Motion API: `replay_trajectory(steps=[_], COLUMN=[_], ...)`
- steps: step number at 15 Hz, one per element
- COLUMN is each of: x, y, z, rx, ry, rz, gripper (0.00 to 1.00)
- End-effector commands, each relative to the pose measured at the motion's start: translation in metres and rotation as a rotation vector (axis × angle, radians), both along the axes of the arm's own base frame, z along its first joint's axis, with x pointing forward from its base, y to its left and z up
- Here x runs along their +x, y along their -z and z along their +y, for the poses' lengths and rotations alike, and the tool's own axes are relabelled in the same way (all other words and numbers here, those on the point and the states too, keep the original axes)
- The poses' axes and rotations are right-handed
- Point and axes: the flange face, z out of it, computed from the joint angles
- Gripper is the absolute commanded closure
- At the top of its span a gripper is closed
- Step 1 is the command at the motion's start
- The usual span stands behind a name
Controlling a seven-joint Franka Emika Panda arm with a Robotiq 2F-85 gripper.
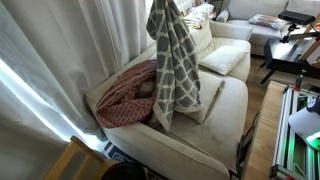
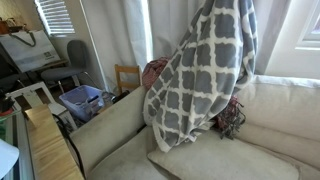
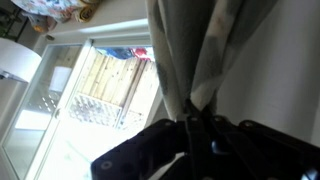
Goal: Pick up the gray and white blanket from the couch and put it on top of the red blanket
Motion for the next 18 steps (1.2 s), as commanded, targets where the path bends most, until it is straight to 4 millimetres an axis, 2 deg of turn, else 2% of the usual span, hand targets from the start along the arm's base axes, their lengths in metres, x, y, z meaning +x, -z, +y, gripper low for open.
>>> replay_trajectory(steps=[1, 3, 6, 8, 11, 12, 14, 15, 17, 18], x=[0.018, 0.03, 0.047, 0.062, 0.085, 0.091, 0.101, 0.105, 0.111, 0.111], y=[-0.075, -0.094, -0.109, -0.107, -0.085, -0.077, -0.061, -0.064, -0.055, -0.06], z=[0.04, 0.07, 0.097, 0.106, 0.111, 0.111, 0.112, 0.111, 0.121, 0.121], rx=[-0.117, -0.161, -0.2, -0.207, -0.203, -0.178, -0.136, -0.086, 0.002, 0.033], ry=[-0.129, -0.198, -0.301, -0.353, -0.413, -0.432, -0.471, -0.485, -0.532, -0.556], rz=[-0.083, -0.111, -0.169, -0.208, -0.263, -0.291, -0.351, -0.31, -0.221, -0.175], gripper=[0.99, 0.99, 0.99, 0.99, 0.99, 0.71, 0.64, 0.57, 0.41, 0.32])
